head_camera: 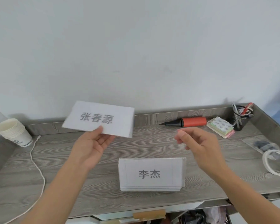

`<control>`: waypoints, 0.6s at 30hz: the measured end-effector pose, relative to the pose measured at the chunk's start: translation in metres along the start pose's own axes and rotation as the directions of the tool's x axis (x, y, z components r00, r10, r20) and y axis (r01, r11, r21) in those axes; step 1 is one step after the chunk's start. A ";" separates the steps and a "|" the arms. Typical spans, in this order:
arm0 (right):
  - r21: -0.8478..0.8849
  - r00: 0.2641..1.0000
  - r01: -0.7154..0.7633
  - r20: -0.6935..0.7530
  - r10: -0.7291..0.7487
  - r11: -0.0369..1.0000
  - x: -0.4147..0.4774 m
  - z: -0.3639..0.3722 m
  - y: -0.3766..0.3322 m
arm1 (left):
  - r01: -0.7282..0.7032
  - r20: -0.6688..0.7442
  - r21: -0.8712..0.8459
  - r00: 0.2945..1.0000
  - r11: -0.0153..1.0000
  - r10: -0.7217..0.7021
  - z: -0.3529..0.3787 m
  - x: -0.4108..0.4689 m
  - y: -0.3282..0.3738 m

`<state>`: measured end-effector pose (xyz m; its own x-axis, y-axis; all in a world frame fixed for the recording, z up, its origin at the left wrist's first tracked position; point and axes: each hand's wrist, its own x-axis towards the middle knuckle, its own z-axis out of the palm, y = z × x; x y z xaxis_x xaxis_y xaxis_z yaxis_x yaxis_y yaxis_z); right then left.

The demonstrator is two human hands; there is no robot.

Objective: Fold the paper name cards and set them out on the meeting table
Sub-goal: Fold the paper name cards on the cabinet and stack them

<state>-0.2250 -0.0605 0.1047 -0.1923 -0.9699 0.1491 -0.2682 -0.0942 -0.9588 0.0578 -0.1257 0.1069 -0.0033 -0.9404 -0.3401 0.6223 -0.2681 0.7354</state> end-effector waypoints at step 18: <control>0.567 0.974 -0.222 0.095 0.204 0.793 0.002 -0.009 0.018 | -0.015 0.119 0.357 0.992 0.934 -0.030 0.010 -0.050 -0.048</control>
<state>-0.2383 -0.0618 0.0896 -0.1524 -0.9856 -0.0735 0.3656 0.0129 -0.9307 0.0203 -0.0676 0.0949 -0.1150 -0.9502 -0.2896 0.3024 -0.3112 0.9010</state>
